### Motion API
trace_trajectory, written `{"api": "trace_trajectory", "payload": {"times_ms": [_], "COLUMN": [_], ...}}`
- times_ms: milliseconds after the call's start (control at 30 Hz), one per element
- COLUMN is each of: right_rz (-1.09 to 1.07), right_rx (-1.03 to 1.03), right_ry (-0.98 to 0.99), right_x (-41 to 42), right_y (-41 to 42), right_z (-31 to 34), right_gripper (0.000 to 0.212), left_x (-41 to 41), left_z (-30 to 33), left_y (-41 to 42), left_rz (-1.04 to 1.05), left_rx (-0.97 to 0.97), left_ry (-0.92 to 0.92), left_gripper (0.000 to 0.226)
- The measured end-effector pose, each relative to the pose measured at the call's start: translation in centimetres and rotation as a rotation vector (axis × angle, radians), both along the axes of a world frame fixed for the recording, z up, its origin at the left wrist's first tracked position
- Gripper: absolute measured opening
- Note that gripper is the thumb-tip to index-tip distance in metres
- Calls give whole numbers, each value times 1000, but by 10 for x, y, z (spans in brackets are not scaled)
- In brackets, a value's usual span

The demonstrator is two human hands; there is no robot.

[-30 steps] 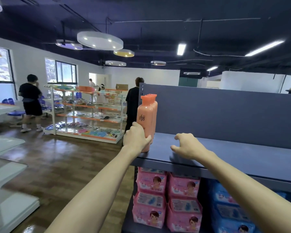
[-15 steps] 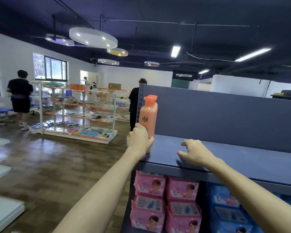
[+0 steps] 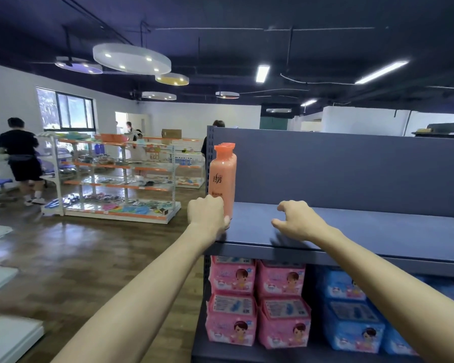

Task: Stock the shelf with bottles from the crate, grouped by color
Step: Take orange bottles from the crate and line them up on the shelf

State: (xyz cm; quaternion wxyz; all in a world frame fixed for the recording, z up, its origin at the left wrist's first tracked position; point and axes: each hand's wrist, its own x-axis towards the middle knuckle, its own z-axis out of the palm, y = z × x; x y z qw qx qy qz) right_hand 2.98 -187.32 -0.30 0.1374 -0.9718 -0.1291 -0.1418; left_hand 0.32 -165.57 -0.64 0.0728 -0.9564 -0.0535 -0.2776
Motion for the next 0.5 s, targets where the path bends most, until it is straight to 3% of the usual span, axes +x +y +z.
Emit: {"api": "trace_trajectory", "payload": {"times_ms": [267,500], "right_rz": [49,51], "right_rx": [15,5], "right_ry": [-20,-41], "right_x": [-5,-13], "right_y": [-14,-45], "right_z": [-1,-5], "right_gripper": [49,46], "left_x": [-14,-14], "left_z": [3,0], "left_y": [-32,-79], "left_rz": [-36,-149], "left_rx": [131,114], "left_ry": [-72,-48], "left_gripper": [19,15]}}
